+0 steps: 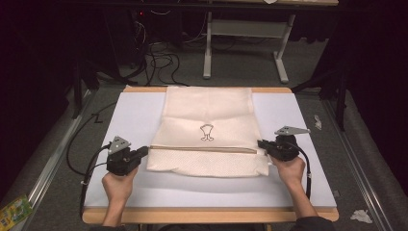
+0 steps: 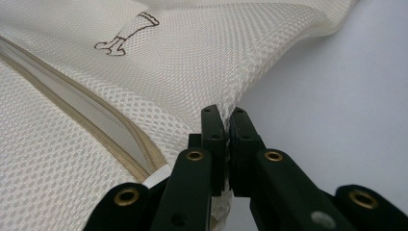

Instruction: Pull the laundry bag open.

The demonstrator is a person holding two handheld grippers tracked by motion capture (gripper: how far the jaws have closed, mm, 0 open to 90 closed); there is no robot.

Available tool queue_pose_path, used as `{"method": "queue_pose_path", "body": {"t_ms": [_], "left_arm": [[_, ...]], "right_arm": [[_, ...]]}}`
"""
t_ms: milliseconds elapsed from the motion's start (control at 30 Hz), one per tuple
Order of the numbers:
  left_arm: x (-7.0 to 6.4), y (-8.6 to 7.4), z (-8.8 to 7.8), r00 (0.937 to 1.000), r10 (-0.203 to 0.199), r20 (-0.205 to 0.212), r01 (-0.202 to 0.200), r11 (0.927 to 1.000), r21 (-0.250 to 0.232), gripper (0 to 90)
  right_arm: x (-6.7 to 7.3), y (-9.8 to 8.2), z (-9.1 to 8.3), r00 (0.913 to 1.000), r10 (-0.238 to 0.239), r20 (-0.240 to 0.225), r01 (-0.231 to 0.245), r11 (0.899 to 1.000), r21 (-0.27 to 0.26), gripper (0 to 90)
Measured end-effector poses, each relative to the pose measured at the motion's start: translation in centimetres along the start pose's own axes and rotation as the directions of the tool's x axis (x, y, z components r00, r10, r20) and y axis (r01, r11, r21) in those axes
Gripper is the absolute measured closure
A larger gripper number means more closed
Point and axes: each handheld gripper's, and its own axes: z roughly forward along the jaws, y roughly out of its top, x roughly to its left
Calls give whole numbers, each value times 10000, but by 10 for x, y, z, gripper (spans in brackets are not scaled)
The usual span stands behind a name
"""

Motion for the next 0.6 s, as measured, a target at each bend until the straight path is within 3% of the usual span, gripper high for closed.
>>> {"method": "queue_pose_path", "body": {"t_ms": [100,200,233,300,333,367,400,533,600], "left_arm": [[-1,-1,3,9998,132,-130,-131,9998,138,875],[-3,-1,5,9961,608,-642,-583,9975,405,875],[-8,-1,6,9877,1142,-1066,-1084,9924,589,875],[-17,-2,9,9705,1818,-1584,-1688,9813,921,875],[-16,-3,10,9730,1724,-1534,-1598,9829,914,875],[-13,-3,10,9806,1408,-1361,-1314,9884,755,876],[-10,-3,9,9837,1266,-1274,-1188,9907,668,876],[-10,-6,11,9832,1273,-1306,-1177,9899,788,876],[-9,-4,10,9885,1042,-1099,-964,9926,743,875]], "right_arm": [[-1,1,-3,10000,-4,40,4,10000,-62,887],[-3,0,-4,9997,114,222,-114,9999,11,888],[-4,0,-4,9998,110,144,-110,9999,1,888],[-1,1,-4,9997,16,258,-18,10000,62,889],[0,3,-3,9991,-114,414,109,9999,129,889],[-1,4,-3,9990,-110,444,104,9999,134,889],[-2,5,-4,9991,-69,415,65,9999,95,889],[-1,7,-7,9991,-179,389,174,9998,122,889],[-1,7,-6,9993,-79,371,74,9999,147,888]]}}
